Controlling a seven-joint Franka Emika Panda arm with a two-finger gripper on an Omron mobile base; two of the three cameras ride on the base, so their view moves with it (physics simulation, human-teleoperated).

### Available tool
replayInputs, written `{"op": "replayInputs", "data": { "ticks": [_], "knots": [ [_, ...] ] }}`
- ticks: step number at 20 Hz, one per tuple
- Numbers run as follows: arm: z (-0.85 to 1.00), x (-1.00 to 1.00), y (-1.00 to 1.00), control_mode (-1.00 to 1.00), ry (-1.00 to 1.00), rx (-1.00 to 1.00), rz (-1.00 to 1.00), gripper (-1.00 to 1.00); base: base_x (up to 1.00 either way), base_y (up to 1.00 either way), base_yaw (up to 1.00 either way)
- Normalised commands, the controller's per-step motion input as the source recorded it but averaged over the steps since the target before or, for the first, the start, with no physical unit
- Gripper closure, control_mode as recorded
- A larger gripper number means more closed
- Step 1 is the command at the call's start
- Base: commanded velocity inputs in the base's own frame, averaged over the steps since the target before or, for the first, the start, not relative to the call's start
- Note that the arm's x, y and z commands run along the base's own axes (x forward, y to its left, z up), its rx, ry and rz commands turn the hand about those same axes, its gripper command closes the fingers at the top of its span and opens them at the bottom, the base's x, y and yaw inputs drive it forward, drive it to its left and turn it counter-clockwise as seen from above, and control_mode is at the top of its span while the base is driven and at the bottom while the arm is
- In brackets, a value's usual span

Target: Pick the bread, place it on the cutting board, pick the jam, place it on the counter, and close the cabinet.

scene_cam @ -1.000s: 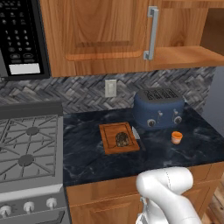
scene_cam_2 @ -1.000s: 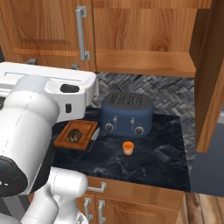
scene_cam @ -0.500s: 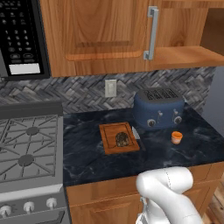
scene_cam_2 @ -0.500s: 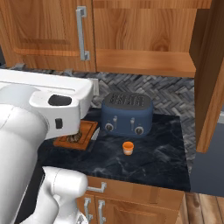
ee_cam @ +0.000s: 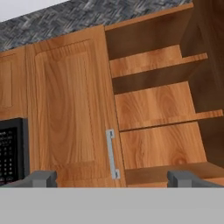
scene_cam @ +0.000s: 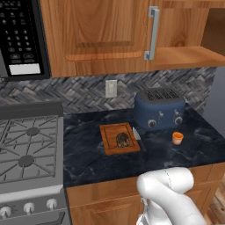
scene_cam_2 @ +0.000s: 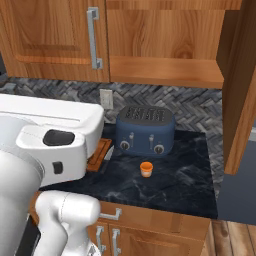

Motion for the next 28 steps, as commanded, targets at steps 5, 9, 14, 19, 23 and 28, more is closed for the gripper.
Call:
{"op": "replayInputs", "data": {
  "ticks": [5, 9, 14, 19, 23, 28],
  "knots": [
    [0.00, -0.24, -0.11, -1.00, 0.01, 0.00, 0.00, -1.00, 0.00, 0.00, 0.00],
    [0.00, -0.26, -0.16, -1.00, 0.01, 0.00, 0.00, -1.00, 0.00, 0.00, 0.00],
    [0.00, -0.19, -0.17, -1.00, 0.00, 0.00, 0.00, -1.00, 0.00, 0.00, 0.00],
    [0.00, -0.06, -0.14, -1.00, 0.00, 0.00, 0.00, -1.00, 0.00, 0.00, 0.00],
    [0.00, -0.01, -0.11, -1.00, 0.00, -0.01, 0.00, -1.00, 0.00, 0.00, 0.00],
    [-0.06, 0.00, -0.05, -1.00, 0.00, -0.02, 0.00, -1.00, 0.00, 0.00, 0.00]
  ]
}}
